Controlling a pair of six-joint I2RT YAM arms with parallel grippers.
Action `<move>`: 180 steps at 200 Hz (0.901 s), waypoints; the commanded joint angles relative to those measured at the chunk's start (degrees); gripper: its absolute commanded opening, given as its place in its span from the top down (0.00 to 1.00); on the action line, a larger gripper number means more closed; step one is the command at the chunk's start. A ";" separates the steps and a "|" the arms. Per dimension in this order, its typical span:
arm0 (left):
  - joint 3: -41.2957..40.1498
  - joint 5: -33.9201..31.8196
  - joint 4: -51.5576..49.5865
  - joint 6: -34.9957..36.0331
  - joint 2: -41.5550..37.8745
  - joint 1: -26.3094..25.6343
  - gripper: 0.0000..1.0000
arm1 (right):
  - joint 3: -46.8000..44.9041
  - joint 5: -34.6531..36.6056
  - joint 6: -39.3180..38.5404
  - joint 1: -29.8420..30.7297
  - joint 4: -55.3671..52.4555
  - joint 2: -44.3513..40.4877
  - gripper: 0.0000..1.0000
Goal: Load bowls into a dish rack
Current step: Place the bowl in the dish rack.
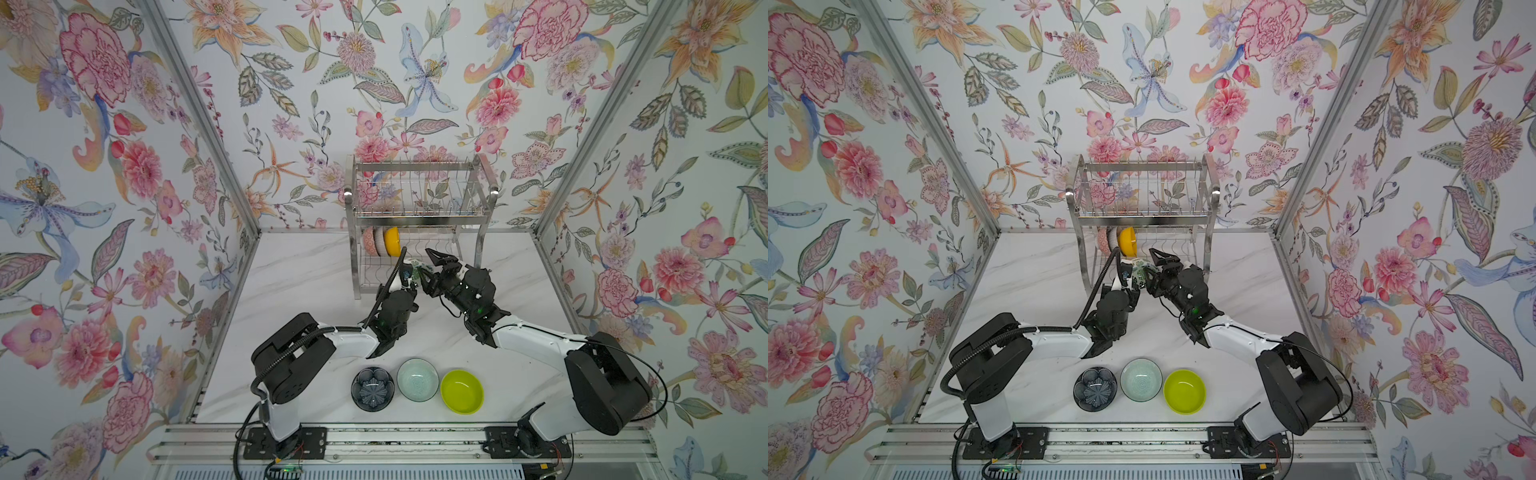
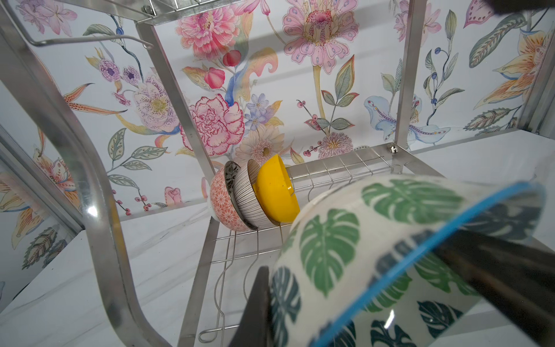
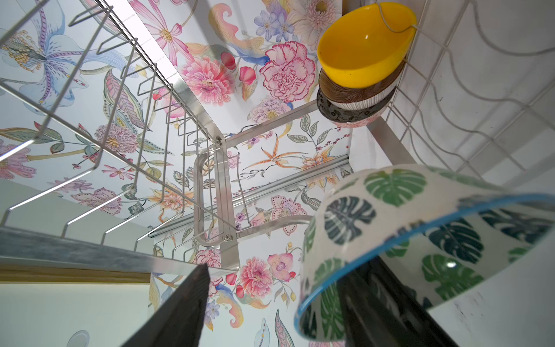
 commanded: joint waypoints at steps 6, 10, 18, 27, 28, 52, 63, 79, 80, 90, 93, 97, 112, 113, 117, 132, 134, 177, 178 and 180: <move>-0.52 -2.12 5.65 1.56 0.85 -1.00 1.00 | 1.47 2.50 2.09 0.50 3.28 1.41 0.38; -0.58 -2.18 5.81 1.68 0.93 -1.01 1.00 | 1.48 2.58 2.18 0.56 3.40 1.58 0.39; -0.71 -2.38 6.16 1.92 1.01 -1.10 1.00 | 1.58 2.78 2.55 0.62 3.67 1.84 0.41; -0.93 -2.54 6.49 2.21 1.04 -1.25 1.00 | 1.63 3.20 2.94 0.64 3.97 2.11 0.42; -0.91 -2.60 6.56 2.26 1.08 -1.26 1.00 | 1.69 3.22 2.97 0.68 4.00 2.12 0.43; -1.00 -3.03 7.07 2.58 1.21 -1.36 1.00 | 2.00 3.71 3.70 0.80 4.72 2.76 0.49; -1.07 -3.09 7.22 2.57 1.28 -1.40 1.00 | 2.08 3.81 3.78 0.80 5.03 3.14 0.53; -1.14 -3.29 7.63 2.58 1.27 -1.56 1.00 | 2.10 3.94 3.95 0.89 5.08 3.41 0.57; -1.15 -3.28 7.66 2.58 1.28 -1.55 1.00 | 2.14 3.94 3.95 0.85 5.13 3.43 0.57; -1.16 -3.36 8.02 4.13 1.33 -1.62 1.00 | 2.00 4.11 4.12 0.91 5.32 3.62 0.58; -1.16 -3.38 8.10 4.22 1.38 -1.62 1.00 | 2.01 4.10 4.13 0.94 5.34 3.76 0.59; -1.22 -3.46 8.28 4.28 1.36 -1.69 1.00 | 1.90 4.19 4.22 0.97 5.42 3.79 0.60; -1.24 -3.50 8.68 4.84 1.37 -1.80 1.00 | 1.74 4.34 4.31 1.07 5.77 4.09 0.62; -1.24 -3.52 8.66 4.85 1.37 -1.80 1.00 | 1.74 4.32 4.31 1.07 5.78 4.08 0.63; -1.24 -3.46 8.78 4.97 1.36 -1.84 1.00 | 1.73 4.33 4.40 1.01 5.79 4.20 0.64; -1.20 -3.57 9.07 5.36 1.38 -1.90 1.00 | 1.75 4.34 4.46 1.09 5.96 4.58 0.66; -1.21 -3.63 9.08 5.38 1.38 -1.96 1.00 | 1.79 4.37 4.48 1.10 6.03 4.59 0.66; -1.51 -3.93 9.79 5.98 1.17 -2.12 1.00 | 1.88 4.43 4.49 1.51 7.01 5.80 0.77; -1.55 -3.95 9.83 5.99 1.19 -2.13 1.00 | 1.85 4.45 4.49 1.51 7.10 5.81 0.77; -1.58 -4.01 9.82 6.00 1.18 -2.15 1.00 | 1.84 4.46 4.55 1.46 7.15 5.82 0.77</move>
